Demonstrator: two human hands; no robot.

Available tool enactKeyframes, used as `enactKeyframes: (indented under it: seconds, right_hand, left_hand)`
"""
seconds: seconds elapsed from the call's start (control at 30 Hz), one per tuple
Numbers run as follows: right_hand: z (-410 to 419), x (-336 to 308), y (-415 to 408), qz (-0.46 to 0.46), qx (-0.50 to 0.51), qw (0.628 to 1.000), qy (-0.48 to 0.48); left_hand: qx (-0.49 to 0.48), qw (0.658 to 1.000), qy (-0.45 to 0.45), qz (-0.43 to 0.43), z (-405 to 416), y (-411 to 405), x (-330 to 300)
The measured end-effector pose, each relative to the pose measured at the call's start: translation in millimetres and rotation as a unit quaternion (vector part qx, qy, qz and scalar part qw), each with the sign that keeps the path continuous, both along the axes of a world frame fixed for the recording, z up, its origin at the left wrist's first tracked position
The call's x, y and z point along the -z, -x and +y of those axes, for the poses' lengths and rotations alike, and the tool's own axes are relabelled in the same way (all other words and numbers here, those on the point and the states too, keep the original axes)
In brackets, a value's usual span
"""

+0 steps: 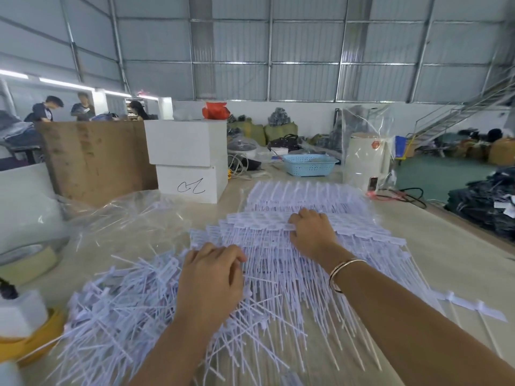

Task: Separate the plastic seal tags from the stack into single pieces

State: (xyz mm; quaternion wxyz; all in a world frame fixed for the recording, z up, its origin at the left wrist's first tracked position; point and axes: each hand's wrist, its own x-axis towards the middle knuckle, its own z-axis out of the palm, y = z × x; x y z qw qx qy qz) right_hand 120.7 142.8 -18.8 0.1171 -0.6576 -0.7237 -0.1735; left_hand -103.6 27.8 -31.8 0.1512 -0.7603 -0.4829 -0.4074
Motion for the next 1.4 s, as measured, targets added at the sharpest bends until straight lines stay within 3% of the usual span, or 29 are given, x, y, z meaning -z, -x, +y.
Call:
enactKeyframes:
  seconds: [0.2,0.27,0.37,0.5,0.57,0.7,0.9,1.03,1.13,1.23,1.4]
  right_hand:
    - [-19,-37,-3,0.1,-0.015,0.991,-0.086]
    - [-28,-56,-2,0.159,-0.027,0.984,-0.081]
    - [-46,-75,-3,0.186,-0.061,0.978,-0.073]
    - [-77,-68,4,0.102,-0.125,0.984,-0.071]
    - [-90,-54,7,0.068,-0.127,0.987,-0.065]
    - [-107,-22,9,0.039,-0.125,0.989,-0.066]
    - [-123,-4,20,0.106,-0.148,0.978,-0.097]
    - [-128,-12,26,0.209,-0.198,0.956,-0.061]
    - [-131,-11,34,0.157,-0.213,0.961,-0.083]
    - [-129,-6,47,0.151,-0.245,0.957,-0.036]
    - [-129,18,46,0.294,-0.232,0.924,-0.076]
  left_hand:
    - [0.012,0.999,0.002,-0.039,2,-2,1]
    - [0.029,0.994,0.006,-0.101,1,-5,2]
    - [0.073,0.955,0.07,-0.279,1,-5,-2]
    - [0.145,0.881,0.146,-0.426,3,0,-6]
    - [0.137,0.883,0.174,-0.414,2,1,-5]
    - [0.111,0.925,0.202,-0.302,2,-5,-3]
    - [0.117,0.965,0.137,-0.191,2,-17,2]
    - [0.106,0.975,0.071,-0.183,4,-16,2]
    - [0.129,0.978,0.035,-0.162,0,-22,-1]
    - [0.152,0.973,0.012,-0.172,-1,-26,-1]
    - [0.147,0.962,0.117,-0.196,-2,-24,6]
